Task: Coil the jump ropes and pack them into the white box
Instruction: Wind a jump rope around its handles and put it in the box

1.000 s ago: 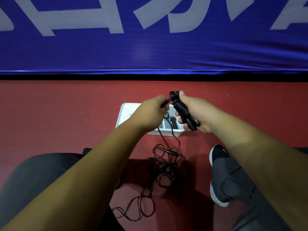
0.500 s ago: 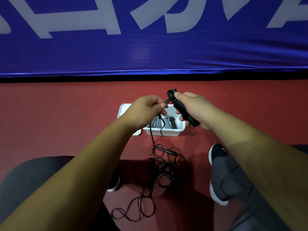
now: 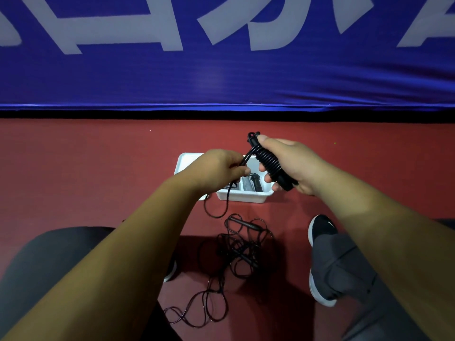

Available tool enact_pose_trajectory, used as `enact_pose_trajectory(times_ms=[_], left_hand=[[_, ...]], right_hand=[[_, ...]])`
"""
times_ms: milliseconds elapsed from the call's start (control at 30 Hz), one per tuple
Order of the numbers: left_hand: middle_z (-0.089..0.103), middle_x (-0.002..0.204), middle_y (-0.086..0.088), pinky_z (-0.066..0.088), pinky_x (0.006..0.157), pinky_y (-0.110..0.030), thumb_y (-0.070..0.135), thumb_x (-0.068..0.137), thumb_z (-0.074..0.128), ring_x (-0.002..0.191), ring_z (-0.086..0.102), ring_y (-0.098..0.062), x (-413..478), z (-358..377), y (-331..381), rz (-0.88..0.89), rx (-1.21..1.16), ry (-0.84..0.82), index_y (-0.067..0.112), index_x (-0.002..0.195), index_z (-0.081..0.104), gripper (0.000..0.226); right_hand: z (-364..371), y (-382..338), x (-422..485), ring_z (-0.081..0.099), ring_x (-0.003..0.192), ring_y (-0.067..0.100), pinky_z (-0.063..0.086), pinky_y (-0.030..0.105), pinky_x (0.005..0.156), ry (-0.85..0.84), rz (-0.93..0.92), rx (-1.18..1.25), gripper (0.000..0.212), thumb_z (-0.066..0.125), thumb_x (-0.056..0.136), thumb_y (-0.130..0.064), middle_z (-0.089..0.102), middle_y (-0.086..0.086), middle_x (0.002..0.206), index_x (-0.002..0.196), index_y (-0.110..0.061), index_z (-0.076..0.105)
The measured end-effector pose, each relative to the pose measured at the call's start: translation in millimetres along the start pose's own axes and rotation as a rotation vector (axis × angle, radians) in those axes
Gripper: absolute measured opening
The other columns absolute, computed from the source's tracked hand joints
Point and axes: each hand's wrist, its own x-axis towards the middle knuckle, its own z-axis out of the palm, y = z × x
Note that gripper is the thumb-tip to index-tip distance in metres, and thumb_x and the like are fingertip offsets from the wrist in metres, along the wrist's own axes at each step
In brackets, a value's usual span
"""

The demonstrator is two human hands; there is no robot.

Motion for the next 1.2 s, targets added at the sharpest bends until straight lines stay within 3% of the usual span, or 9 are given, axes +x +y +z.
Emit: enact_pose_trajectory(times_ms=[200, 333, 433, 567, 667, 767, 867, 933, 1200], left_hand=[[0.066, 0.085, 0.006, 0.052, 0.084, -0.038, 0.040, 0.099, 0.067, 0.091, 0.065, -0.023, 2, 12, -26, -0.061, 0.193, -0.187, 0.027, 0.081, 0.062, 0.022], [0.074, 0.096, -0.004, 0.051, 0.086, -0.034, 0.049, 0.099, 0.066, 0.096, 0.066, -0.023, -3, 22, -46, -0.250, 0.324, -0.416, 0.017, 0.088, 0.080, 0.037], [0.069, 0.083, -0.001, 0.046, 0.081, -0.034, 0.069, 0.095, 0.058, 0.087, 0.063, -0.022, -3, 27, -58, -0.336, 0.407, -0.496, 0.014, 0.075, 0.074, 0.061], [0.065, 0.087, -0.006, 0.044, 0.074, -0.035, 0.067, 0.096, 0.059, 0.088, 0.060, -0.027, 0, 21, -49, -0.321, 0.384, -0.367, 0.012, 0.082, 0.065, 0.057], [0.067, 0.112, -0.010, 0.048, 0.082, -0.035, 0.032, 0.099, 0.063, 0.099, 0.062, -0.030, 6, 8, -30, -0.246, 0.214, -0.061, 0.007, 0.114, 0.065, 0.029], [0.060, 0.123, -0.004, 0.044, 0.086, -0.028, 0.010, 0.095, 0.057, 0.106, 0.059, -0.022, 9, -6, -11, -0.186, -0.019, 0.232, 0.011, 0.123, 0.059, 0.028], [0.070, 0.128, 0.005, 0.052, 0.091, -0.019, 0.015, 0.101, 0.060, 0.110, 0.067, -0.008, 10, -12, 5, -0.140, -0.476, 0.129, 0.019, 0.132, 0.062, 0.032], [0.074, 0.124, 0.006, 0.057, 0.098, -0.031, 0.032, 0.105, 0.062, 0.111, 0.072, -0.014, 8, -11, 14, -0.093, -0.649, 0.030, 0.022, 0.133, 0.065, 0.030], [0.074, 0.098, -0.003, 0.059, 0.086, -0.030, 0.022, 0.111, 0.054, 0.085, 0.066, -0.010, 4, -5, 8, 0.043, -0.616, 0.029, 0.013, 0.122, 0.074, 0.025]], right_hand=[[1, -9, -4, 0.072, 0.062, 0.034, 0.059, 0.039, 0.048, -0.030, 0.010, 0.193, 0.050, 0.064, 0.100, -0.059, 0.072, 0.009, 0.076, 0.122, -0.015, 0.065], [-7, -18, -1, 0.073, 0.060, 0.027, 0.060, 0.039, 0.050, 0.065, -0.031, 0.307, 0.051, 0.062, 0.100, -0.061, 0.071, 0.008, 0.078, 0.115, -0.013, 0.067], [-14, -18, 2, 0.072, 0.060, 0.025, 0.063, 0.042, 0.055, 0.160, -0.053, 0.300, 0.044, 0.063, 0.101, -0.060, 0.072, 0.007, 0.078, 0.110, -0.018, 0.069], [-23, -10, 5, 0.071, 0.061, 0.028, 0.063, 0.045, 0.058, 0.189, -0.101, 0.077, 0.036, 0.067, 0.101, -0.056, 0.074, 0.013, 0.083, 0.104, -0.020, 0.071], [-21, -5, 2, 0.073, 0.063, 0.029, 0.062, 0.042, 0.055, 0.146, -0.133, -0.072, 0.035, 0.069, 0.100, -0.054, 0.074, 0.014, 0.083, 0.102, -0.020, 0.073], [-18, -3, 1, 0.074, 0.062, 0.029, 0.064, 0.050, 0.059, 0.121, -0.141, -0.181, 0.033, 0.069, 0.099, -0.054, 0.075, 0.011, 0.081, 0.101, -0.022, 0.075], [-13, -3, -2, 0.075, 0.064, 0.032, 0.066, 0.056, 0.064, 0.080, -0.118, -0.171, 0.034, 0.068, 0.100, -0.054, 0.076, 0.016, 0.085, 0.105, -0.021, 0.075], [-8, -3, -5, 0.076, 0.067, 0.034, 0.066, 0.060, 0.071, 0.031, -0.086, -0.155, 0.034, 0.068, 0.100, -0.054, 0.075, 0.016, 0.082, 0.107, -0.021, 0.075], [7, 4, -16, 0.077, 0.074, 0.043, 0.064, 0.064, 0.074, -0.093, 0.015, -0.125, 0.053, 0.061, 0.101, -0.062, 0.076, 0.027, 0.086, 0.111, -0.011, 0.071]])
